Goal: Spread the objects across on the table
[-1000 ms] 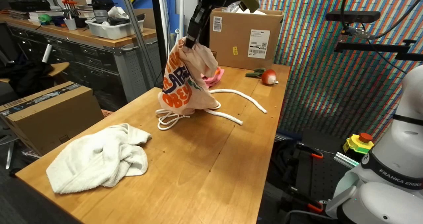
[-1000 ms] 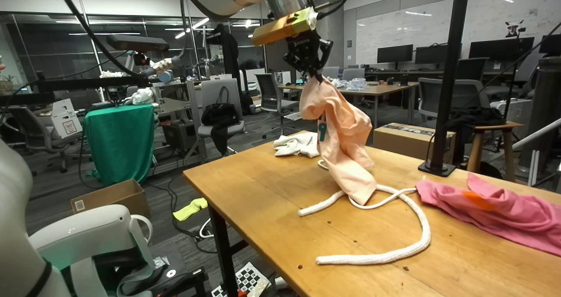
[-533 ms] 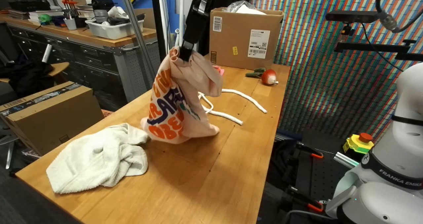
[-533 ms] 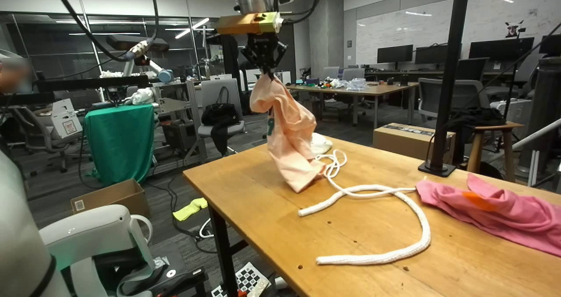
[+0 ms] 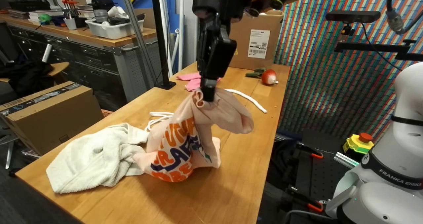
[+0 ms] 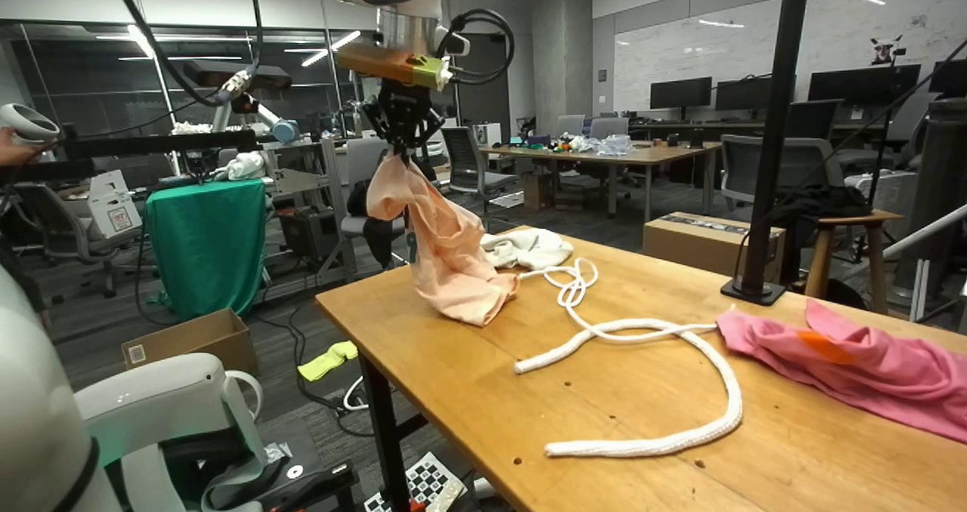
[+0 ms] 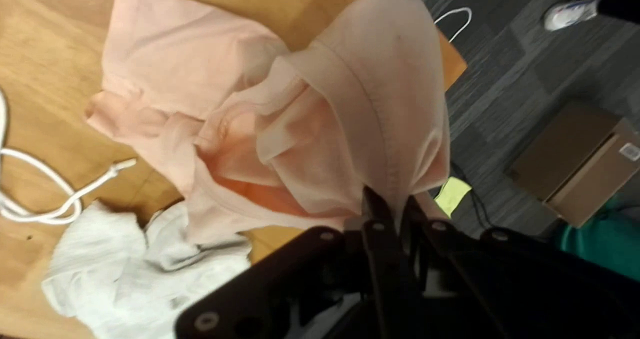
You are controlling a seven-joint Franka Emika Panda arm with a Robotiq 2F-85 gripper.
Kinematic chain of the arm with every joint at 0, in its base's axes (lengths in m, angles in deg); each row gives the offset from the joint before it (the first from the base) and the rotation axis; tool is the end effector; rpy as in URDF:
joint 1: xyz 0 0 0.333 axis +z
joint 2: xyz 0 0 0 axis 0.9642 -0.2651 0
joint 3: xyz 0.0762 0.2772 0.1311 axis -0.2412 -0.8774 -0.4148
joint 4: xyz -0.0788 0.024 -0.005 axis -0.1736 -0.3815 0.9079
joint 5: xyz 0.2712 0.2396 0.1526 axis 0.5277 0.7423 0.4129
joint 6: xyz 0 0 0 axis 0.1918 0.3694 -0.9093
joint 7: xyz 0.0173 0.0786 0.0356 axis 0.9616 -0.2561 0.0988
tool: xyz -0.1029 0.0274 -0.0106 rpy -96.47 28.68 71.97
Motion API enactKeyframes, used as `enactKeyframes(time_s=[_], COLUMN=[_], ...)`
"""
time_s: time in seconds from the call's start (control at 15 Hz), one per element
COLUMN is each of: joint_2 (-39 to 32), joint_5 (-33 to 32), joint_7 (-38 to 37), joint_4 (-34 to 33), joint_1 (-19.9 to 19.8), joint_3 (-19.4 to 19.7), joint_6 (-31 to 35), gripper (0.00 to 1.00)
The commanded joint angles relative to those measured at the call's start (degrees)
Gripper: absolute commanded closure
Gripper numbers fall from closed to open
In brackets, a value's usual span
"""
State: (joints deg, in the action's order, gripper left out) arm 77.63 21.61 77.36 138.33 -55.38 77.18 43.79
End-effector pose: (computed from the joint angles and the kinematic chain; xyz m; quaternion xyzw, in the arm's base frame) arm 0.4306 0.2622 0.5217 -0.9110 -0.3823 -0.0367 0.1505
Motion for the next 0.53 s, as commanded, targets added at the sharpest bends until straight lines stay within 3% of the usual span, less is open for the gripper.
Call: enactKeyframes(time_s=[0.0, 0.47], joint_2=[-1.98, -4.82], joint_5=[3.67, 8.28], joint_7=[5.44, 13.29], joint_4=[-2.99, -8.83], joint_1=[-0.36, -3.02], joint_3=[0.19, 1.23], joint_6=[-9.41, -28.39], gripper=[0.94, 0.94])
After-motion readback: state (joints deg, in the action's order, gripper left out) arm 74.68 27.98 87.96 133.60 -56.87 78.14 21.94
